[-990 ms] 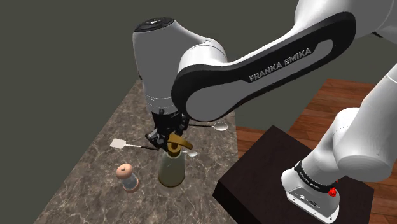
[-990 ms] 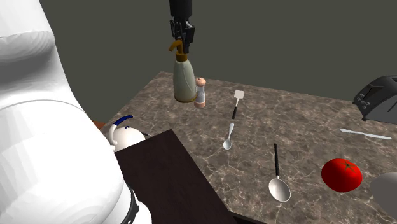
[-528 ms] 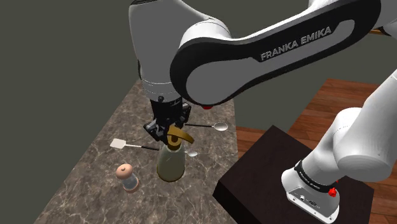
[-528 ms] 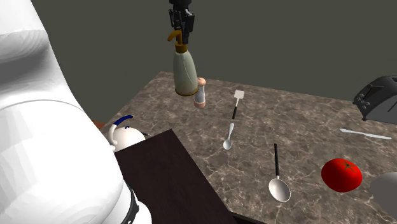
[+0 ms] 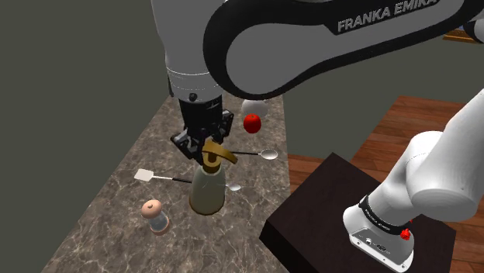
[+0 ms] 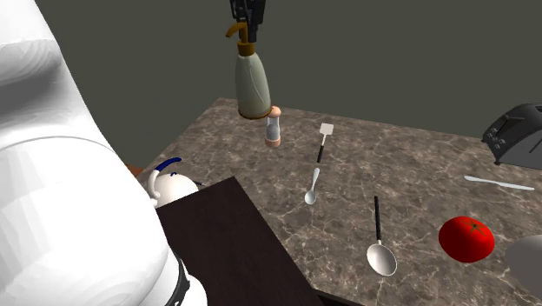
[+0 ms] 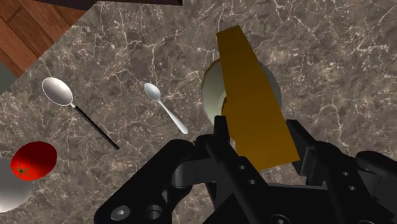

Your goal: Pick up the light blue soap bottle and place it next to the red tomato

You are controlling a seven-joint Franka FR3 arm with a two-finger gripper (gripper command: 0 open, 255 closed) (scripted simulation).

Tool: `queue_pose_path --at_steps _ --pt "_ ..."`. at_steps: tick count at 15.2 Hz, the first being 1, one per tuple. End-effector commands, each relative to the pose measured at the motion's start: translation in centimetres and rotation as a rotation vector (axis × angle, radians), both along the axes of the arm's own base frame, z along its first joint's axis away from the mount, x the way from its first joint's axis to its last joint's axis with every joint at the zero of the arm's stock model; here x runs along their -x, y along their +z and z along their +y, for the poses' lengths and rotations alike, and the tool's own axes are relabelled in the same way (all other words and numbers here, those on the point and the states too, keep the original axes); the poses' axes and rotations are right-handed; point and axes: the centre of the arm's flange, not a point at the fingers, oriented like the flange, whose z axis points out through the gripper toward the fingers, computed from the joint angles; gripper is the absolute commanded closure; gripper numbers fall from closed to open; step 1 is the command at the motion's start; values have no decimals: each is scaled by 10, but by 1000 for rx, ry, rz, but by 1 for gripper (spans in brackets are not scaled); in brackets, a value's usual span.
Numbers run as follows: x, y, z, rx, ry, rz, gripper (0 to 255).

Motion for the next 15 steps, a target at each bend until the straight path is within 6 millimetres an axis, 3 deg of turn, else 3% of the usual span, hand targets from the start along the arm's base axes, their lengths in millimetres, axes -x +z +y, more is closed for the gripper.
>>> queue_pose_path --at_steps 1,7,15 --pt "0 10 0 0 0 0 255" --pt "0 41 0 0 0 0 255" --pt "-30 41 -102 0 0 0 255"
